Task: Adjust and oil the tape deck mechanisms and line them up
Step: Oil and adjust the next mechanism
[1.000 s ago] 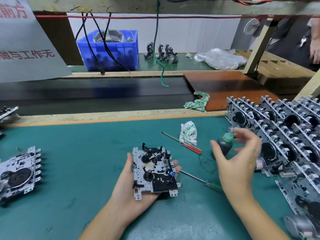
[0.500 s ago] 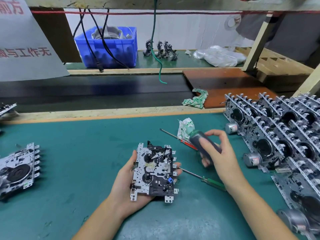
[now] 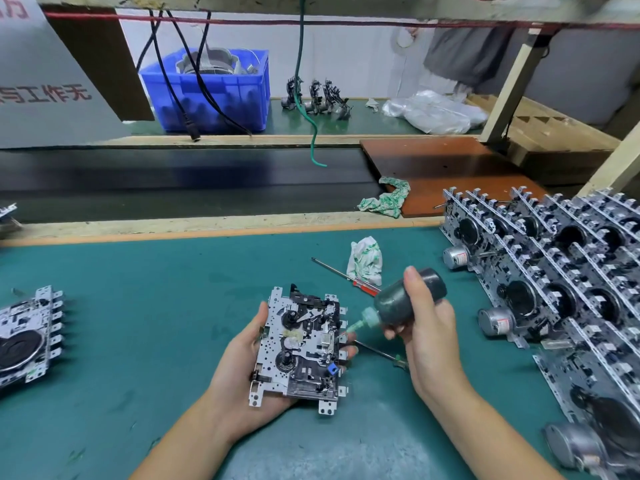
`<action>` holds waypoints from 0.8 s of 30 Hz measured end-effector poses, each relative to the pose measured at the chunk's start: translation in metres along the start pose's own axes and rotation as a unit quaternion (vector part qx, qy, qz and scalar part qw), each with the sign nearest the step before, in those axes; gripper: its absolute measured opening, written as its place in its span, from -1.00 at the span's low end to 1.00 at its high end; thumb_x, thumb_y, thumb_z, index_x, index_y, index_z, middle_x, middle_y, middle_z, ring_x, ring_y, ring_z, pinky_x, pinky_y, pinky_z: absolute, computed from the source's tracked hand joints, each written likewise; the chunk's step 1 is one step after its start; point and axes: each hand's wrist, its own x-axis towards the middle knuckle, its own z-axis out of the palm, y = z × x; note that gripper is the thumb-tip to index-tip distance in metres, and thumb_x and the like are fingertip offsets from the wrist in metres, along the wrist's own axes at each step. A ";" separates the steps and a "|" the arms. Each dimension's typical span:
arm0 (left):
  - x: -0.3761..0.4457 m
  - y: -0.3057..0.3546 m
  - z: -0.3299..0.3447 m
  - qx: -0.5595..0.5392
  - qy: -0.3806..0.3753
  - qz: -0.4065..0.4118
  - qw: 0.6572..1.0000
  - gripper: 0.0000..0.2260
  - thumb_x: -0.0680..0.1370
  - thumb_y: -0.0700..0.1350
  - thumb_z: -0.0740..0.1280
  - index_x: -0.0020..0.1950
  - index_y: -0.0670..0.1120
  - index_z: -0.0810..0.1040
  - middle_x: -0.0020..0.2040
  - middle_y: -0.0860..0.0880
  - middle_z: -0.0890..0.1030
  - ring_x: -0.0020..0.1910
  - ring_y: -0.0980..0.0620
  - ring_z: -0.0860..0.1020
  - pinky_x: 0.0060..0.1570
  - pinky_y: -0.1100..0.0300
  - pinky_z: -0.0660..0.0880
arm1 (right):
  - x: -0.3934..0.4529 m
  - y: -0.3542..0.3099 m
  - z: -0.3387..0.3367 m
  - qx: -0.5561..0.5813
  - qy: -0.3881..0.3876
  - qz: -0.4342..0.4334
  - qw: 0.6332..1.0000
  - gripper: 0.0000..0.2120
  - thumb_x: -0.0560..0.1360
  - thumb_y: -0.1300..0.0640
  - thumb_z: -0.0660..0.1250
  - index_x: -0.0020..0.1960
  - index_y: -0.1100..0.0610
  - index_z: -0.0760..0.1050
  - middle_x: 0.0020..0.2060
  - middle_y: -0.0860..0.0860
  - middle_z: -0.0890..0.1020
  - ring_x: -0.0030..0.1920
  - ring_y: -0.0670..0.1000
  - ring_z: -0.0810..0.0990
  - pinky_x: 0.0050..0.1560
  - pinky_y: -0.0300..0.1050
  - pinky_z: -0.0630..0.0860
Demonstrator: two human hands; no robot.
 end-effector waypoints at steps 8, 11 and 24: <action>0.000 -0.001 0.001 -0.011 -0.010 0.005 1.000 -0.40 0.49 0.21 0.16 0.21 -0.27 0.57 0.26 -0.38 0.48 0.21 -0.37 0.50 0.23 -0.25 0.39 | 0.001 0.003 -0.002 -0.041 0.013 -0.041 0.998 -0.70 0.38 -0.06 0.37 -0.30 0.16 0.42 -0.54 -0.05 0.50 -0.54 -0.10 0.42 -0.58 -0.27 0.35; 0.000 -0.001 0.000 -0.015 -0.015 0.000 1.000 -0.39 0.51 0.23 0.13 0.21 -0.27 0.57 0.27 -0.36 0.49 0.21 -0.37 0.50 0.23 -0.25 0.39 | 0.000 0.004 0.000 -0.054 0.008 -0.049 0.997 -0.64 0.33 -0.11 0.45 -0.29 0.16 0.42 -0.53 -0.07 0.50 -0.52 -0.11 0.44 -0.57 -0.28 0.37; 0.001 0.000 0.000 -0.023 -0.012 0.001 1.000 -0.39 0.53 0.22 0.11 0.22 -0.28 0.56 0.28 -0.37 0.47 0.22 -0.37 0.49 0.21 -0.25 0.42 | 0.000 0.010 -0.003 -0.054 0.009 -0.064 0.996 -0.65 0.34 -0.11 0.45 -0.23 0.16 0.46 -0.41 0.01 0.53 -0.38 -0.07 0.52 -0.47 -0.26 0.44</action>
